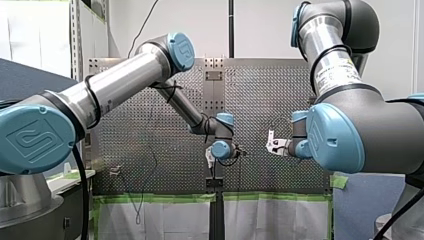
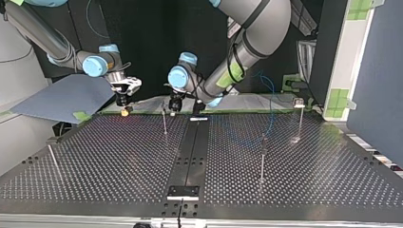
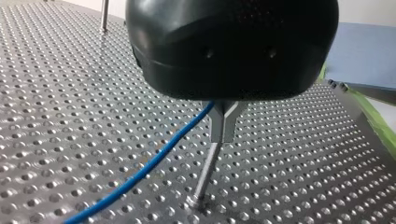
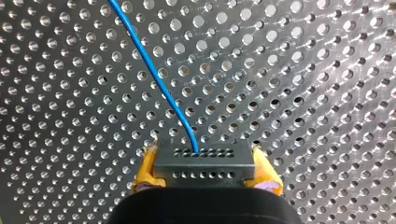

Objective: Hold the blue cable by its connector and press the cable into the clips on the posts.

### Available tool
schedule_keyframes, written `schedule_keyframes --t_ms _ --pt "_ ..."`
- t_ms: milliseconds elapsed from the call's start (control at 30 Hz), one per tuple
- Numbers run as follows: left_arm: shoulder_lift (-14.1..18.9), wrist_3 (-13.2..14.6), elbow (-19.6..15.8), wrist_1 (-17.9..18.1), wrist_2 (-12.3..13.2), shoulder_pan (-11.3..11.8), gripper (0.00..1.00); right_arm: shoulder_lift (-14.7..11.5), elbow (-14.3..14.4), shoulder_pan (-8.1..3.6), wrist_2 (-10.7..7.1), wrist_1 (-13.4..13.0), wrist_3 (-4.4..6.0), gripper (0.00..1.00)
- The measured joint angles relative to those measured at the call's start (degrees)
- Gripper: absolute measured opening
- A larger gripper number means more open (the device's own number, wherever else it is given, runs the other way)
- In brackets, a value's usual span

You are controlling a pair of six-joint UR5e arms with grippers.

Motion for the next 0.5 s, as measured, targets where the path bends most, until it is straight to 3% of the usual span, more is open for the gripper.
schedule_keyframes --t_ms 233,500 --pt "-2.35 -0.18 2.83 -1.76 1.2 0.45 0.0 0.09 -0.56 -0.01 0.25 -0.11 -0.01 0.0" --pt "-2.78 -0.81 5.8 -2.46 2.51 1.37 0.0 0.97 -1.71 -0.01 0.57 -0.17 -0.13 0.0"
